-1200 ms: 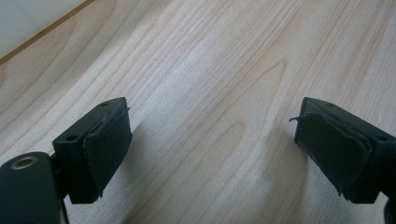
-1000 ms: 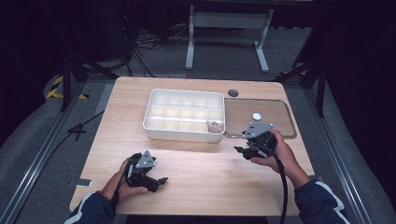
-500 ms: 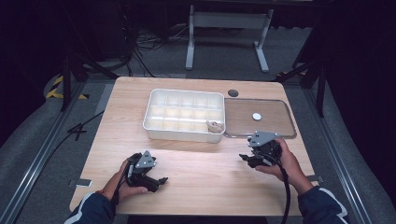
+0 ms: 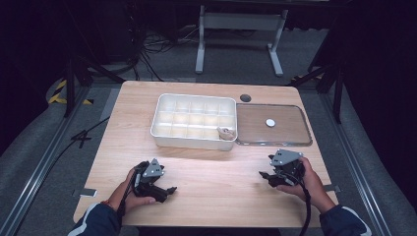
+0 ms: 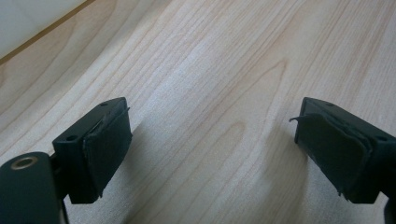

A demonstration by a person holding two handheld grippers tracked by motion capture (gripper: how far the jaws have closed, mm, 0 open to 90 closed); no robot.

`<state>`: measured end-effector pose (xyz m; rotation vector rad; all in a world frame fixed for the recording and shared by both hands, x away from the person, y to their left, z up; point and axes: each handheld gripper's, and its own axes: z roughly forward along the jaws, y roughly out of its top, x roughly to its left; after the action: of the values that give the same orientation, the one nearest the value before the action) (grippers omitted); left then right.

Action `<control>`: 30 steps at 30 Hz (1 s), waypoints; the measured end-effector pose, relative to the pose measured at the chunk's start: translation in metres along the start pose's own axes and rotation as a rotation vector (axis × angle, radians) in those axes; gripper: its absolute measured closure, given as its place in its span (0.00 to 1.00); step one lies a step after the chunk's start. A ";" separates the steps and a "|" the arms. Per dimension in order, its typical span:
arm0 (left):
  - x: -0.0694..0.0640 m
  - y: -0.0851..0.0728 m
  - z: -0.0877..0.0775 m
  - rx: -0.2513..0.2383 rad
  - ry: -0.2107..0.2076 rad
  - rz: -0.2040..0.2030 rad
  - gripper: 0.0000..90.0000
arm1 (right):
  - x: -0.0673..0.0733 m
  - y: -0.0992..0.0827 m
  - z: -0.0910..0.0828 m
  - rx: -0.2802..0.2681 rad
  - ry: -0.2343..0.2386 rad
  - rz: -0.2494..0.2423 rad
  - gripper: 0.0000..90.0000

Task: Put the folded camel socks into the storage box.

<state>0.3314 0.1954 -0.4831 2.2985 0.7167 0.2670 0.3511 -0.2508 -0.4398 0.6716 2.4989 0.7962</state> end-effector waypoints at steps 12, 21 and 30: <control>0.000 0.000 0.000 -0.001 0.002 -0.003 0.12 | -0.003 -0.039 -0.007 -0.044 0.031 0.077 0.36; 0.000 0.000 0.000 -0.002 0.002 -0.003 0.12 | -0.005 -0.071 -0.012 -0.063 0.046 0.189 0.34; 0.000 0.000 0.000 -0.002 0.001 -0.002 0.12 | -0.009 -0.098 -0.016 -0.123 0.058 0.315 0.28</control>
<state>0.3313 0.1955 -0.4833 2.2956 0.7193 0.2678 0.3188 -0.3329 -0.4864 1.0266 2.4018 1.0848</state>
